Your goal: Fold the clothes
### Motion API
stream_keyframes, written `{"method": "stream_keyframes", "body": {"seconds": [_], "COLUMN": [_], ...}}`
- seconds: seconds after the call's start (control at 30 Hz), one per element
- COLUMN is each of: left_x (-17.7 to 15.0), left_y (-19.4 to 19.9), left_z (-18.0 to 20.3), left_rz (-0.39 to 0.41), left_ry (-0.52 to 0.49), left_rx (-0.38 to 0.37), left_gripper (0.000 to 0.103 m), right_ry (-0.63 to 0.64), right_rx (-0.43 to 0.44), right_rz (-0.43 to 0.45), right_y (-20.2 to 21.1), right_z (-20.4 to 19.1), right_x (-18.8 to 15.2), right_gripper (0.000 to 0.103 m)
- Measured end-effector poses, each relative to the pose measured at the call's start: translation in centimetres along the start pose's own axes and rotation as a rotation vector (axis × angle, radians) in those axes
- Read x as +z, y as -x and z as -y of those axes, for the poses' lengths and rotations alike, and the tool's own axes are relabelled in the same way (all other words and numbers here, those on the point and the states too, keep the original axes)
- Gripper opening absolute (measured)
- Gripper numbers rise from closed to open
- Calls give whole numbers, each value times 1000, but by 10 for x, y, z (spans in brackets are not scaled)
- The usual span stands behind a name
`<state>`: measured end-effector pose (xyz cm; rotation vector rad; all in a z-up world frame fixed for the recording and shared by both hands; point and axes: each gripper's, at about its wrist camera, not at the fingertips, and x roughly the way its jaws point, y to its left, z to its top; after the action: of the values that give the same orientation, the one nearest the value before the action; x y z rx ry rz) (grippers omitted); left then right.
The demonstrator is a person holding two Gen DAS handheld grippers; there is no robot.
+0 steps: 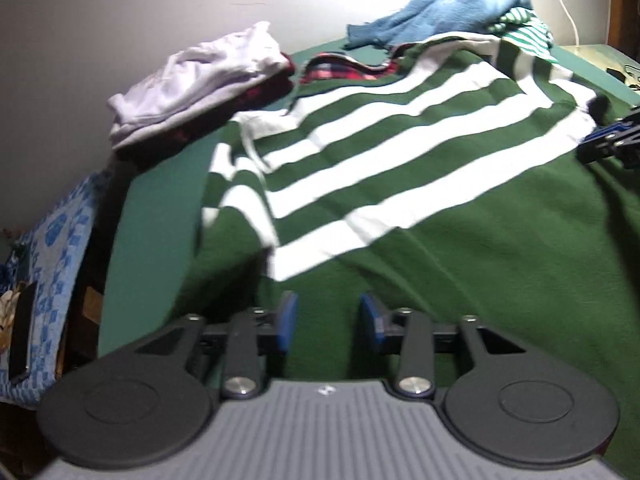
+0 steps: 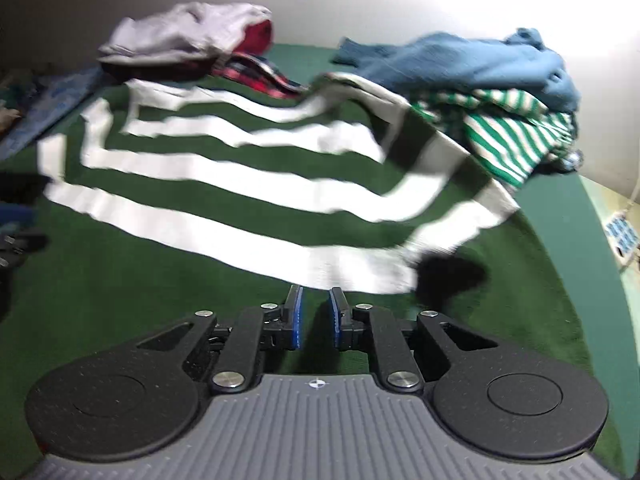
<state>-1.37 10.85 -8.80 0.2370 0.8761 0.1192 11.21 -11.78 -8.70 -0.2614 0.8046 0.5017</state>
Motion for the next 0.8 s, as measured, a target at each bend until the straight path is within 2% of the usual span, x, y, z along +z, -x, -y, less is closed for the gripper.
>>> {"method": "stream_keyframes", "body": {"seconds": [0.07,0.1,0.13,0.17,0.2,0.23,0.37,0.47,0.5,0.53,0.57,0.6,0.7,0.73,0.77,0.8], "left_x": [-1,1,3,8,14,20,40,42,42,41,40,40,42,43,43,44], "left_y": [0,0,1,2,4,6,-17,-36,-41,-45,-48,-50,-54,-56,-57,-59], "left_z": [-7,-11,-15,-15,-15,-14,-9,-23,-30,-37,-43,-50,-61,-64,-71,-81], "left_rz": [1,-4,-9,3,21,39,43,24,16,15,15,15,26,30,29,24], "left_ry": [1,9,17,15,9,4,-24,-3,8,14,19,24,21,17,38,74], "left_rx": [10,9,8,4,-2,-7,18,69,84,88,88,88,126,150,143,116], "left_gripper": [52,49,25,18,21,29,29,29,28,27,29,30,29,32,38,40], "right_ry": [-28,-38,-63,-87,-112,-121,-90,-89,-105,-121,-137,-151,-187,-210,-236,-234], "right_rx": [-20,-44,-31,-18,-5,12,15,-27,-27,-27,-27,-18,-127,-135,-129,-135], "right_rz": [-2,-8,1,10,18,31,24,15,20,26,31,35,44,58,62,62], "right_y": [2,2,4,6,8,8,-9,-27,-29,-30,-32,-31,-30,-30,-29,-28], "right_z": [11,15,17,20,22,20,2,6,13,20,27,34,45,50,53,52], "right_x": [-2,-1,2,5,8,14,35,39,37,36,34,33,31,28,27,30], "right_gripper": [12,12,12,13,13,12,14,14,13,4,0,0,0,0,0,0]}}
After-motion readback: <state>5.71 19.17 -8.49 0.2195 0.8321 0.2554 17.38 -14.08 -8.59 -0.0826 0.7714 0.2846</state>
